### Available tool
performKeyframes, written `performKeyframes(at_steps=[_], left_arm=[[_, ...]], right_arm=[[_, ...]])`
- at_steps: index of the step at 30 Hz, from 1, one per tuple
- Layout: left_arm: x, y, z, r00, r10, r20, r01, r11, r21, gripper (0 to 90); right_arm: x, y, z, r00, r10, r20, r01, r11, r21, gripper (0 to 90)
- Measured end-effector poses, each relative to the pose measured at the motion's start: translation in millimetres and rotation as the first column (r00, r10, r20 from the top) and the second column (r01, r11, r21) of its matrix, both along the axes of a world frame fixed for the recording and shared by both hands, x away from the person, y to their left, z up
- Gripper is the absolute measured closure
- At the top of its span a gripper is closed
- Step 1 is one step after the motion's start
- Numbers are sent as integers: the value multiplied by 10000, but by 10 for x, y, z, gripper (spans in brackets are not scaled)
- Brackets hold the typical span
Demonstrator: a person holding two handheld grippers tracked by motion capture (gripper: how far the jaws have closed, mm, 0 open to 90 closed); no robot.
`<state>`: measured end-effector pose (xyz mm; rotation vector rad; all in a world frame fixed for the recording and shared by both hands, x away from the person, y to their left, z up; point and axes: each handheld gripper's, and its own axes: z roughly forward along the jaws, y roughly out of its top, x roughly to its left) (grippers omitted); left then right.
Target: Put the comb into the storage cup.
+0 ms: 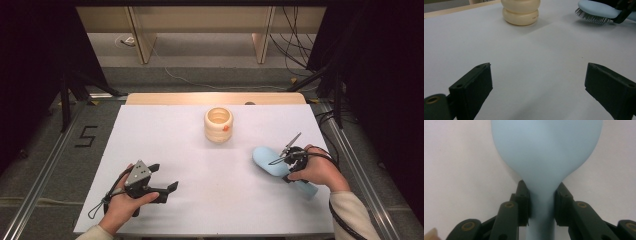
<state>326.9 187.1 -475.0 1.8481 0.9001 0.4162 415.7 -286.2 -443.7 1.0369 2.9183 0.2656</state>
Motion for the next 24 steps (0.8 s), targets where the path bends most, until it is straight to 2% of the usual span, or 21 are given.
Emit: performKeyframes(at_steps=[5, 8, 13, 17, 24], left_arm=[[-2, 1, 2, 10000, 6, -2, -6, 10000, 20, 72], [-2, 2, 1, 10000, 3, -5, -3, 10000, 15, 75], [-4, 2, 2, 10000, 8, 6, -8, 10000, 7, 76], [-6, 5, 4, 10000, 2, 1, -2, 10000, -1, 76], [-7, 8, 5, 10000, 13, 30, -13, 10000, 1, 77]], right_arm=[[-18, -16, 41, 9997, 53, 230, -60, 9995, 294, 703], [-43, -14, 64, 9987, 52, 516, -68, 9995, 314, 704], [-88, -4, 124, 9954, 125, 955, -205, 9964, 827, 704], [-122, 19, 125, 9929, 360, 1130, -527, 9875, 1483, 703], [-193, 89, 144, 9811, 503, 1868, -930, 9694, 2270, 704]])
